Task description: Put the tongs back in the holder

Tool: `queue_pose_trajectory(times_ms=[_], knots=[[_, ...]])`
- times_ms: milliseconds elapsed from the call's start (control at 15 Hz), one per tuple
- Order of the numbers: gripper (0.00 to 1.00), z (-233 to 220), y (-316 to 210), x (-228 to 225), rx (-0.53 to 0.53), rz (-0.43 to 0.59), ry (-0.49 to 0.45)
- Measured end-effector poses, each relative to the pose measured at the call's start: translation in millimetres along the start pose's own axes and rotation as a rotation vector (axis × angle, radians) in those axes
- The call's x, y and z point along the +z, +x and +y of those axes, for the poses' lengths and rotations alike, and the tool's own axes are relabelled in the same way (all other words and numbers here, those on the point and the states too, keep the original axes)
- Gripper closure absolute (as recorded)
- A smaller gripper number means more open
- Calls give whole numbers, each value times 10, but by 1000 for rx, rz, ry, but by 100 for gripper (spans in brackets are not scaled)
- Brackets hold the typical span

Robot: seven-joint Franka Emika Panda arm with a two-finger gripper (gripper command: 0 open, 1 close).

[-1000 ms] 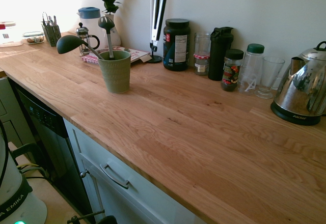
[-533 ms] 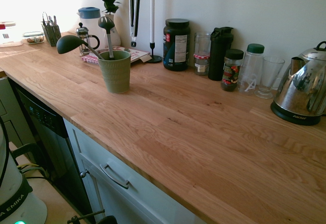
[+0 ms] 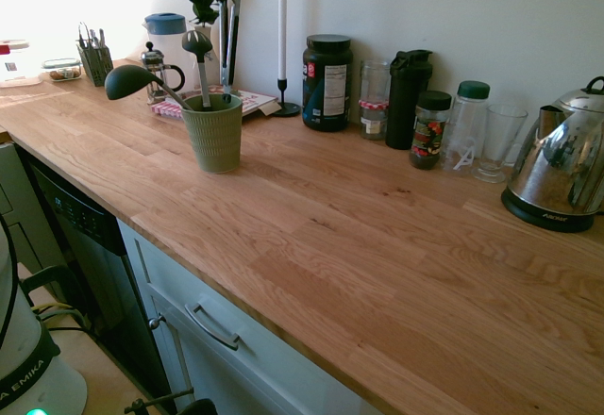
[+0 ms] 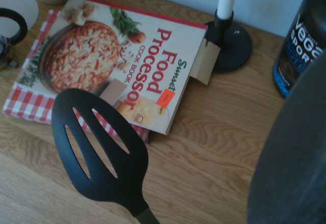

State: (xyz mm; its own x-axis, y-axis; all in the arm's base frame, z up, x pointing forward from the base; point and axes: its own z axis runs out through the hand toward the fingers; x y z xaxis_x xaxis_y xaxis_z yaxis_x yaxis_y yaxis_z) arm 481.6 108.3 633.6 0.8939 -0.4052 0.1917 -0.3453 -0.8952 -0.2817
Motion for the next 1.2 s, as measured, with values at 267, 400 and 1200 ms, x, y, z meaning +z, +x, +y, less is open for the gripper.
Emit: queue_pose_trajectory(times_ms=[267, 400, 1200], knots=[[100, 99, -49, 299, 17, -10, -14], [100, 170, -63, 511, 35, -11, -21], [0, 289, 69, 1151, 72, -36, -50]])
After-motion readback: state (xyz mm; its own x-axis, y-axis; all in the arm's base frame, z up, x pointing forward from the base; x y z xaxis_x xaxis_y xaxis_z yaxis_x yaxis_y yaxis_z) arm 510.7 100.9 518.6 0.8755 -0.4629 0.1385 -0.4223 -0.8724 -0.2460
